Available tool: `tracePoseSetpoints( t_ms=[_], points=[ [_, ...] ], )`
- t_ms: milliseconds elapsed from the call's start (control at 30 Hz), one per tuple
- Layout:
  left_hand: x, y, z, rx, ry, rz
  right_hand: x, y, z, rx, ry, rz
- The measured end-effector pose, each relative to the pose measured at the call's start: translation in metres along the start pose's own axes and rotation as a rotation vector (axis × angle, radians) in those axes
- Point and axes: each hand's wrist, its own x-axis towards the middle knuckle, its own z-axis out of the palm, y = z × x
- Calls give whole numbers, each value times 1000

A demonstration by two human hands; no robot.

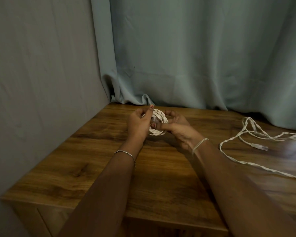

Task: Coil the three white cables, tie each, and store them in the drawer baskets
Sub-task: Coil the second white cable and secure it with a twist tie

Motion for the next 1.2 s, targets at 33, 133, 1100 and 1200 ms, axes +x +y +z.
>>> tracePoseSetpoints(
  t_ms=[33,133,1100,1200],
  points=[
    [1,0,-1,10,4,3,0,1,-1,-4,-19,-9],
    [-1,0,-3,175,16,94,0,4,-2,2,-73,-21],
    [1,-9,-6,679,-46,135,0,11,-4,-517,-48,-277],
    [5,-11,-7,676,-34,58,2,12,0,-756,41,-495]
  ],
)
